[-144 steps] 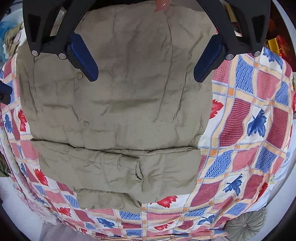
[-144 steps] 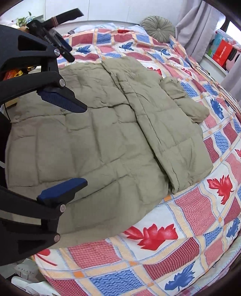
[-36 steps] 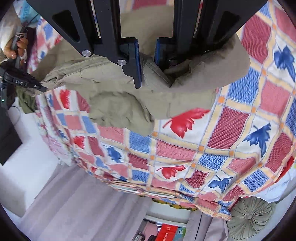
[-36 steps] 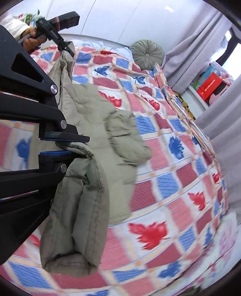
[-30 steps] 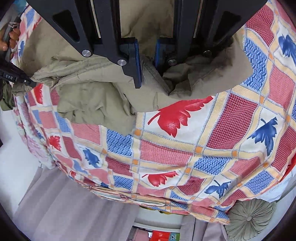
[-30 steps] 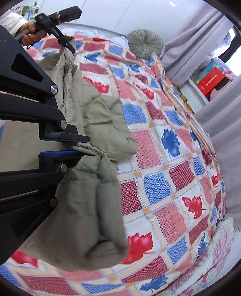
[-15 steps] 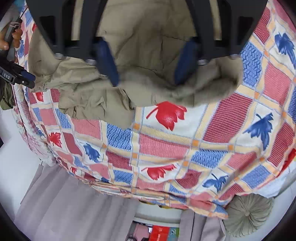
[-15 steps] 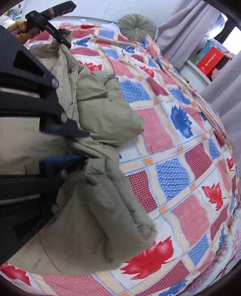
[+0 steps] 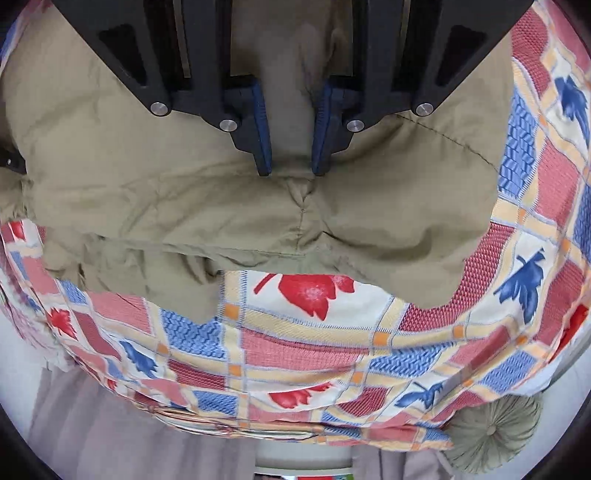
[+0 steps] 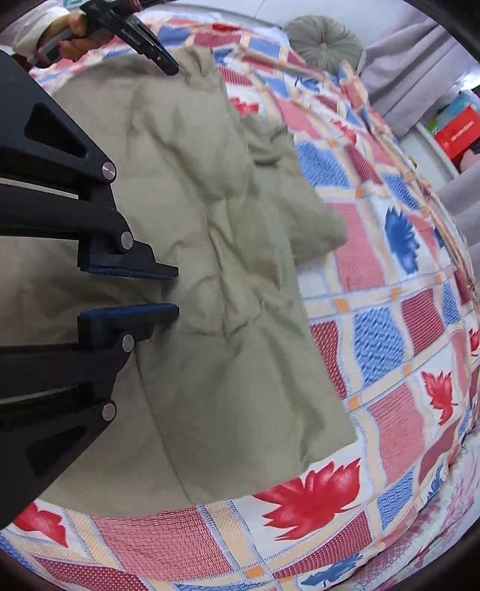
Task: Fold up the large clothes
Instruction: 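Open both tools and withdraw them from the folded edge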
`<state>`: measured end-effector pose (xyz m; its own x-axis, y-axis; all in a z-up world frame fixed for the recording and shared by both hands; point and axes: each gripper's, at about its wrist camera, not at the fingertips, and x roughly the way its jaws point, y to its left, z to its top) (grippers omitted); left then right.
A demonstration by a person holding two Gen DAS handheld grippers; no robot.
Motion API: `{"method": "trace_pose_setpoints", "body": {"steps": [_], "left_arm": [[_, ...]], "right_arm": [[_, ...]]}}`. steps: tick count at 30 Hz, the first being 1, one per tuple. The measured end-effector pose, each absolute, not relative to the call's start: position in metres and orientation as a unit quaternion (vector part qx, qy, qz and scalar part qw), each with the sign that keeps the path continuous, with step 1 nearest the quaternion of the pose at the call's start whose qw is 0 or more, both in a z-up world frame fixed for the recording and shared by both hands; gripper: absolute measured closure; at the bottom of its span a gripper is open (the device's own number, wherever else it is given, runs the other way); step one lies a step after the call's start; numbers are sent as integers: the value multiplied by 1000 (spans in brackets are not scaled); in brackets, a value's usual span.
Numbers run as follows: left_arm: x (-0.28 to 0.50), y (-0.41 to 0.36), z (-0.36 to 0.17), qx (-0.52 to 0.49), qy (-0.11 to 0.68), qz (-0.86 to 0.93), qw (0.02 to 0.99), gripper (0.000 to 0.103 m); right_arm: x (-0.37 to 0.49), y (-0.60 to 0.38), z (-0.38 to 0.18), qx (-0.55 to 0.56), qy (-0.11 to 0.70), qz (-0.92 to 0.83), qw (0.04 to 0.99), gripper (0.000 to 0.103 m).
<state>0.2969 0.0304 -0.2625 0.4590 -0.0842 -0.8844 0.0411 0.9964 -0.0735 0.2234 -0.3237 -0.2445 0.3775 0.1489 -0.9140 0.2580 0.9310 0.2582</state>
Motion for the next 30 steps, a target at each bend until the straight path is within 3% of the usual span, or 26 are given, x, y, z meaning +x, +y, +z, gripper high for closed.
{"method": "trace_pose_setpoints", "body": {"steps": [13,21,30], "left_arm": [[336,14,-282,3,520,-19,854,77],[307,23,-247,20,536,-24,844,77],[264,29,-218,19,559,-35,828,76]], "right_arm": [[275,-342,-284,196,538,-69,817,98],[255,-329,-248,174,535,-60,825,93],[197,-314,-215,241,528,-22,814,93]]}}
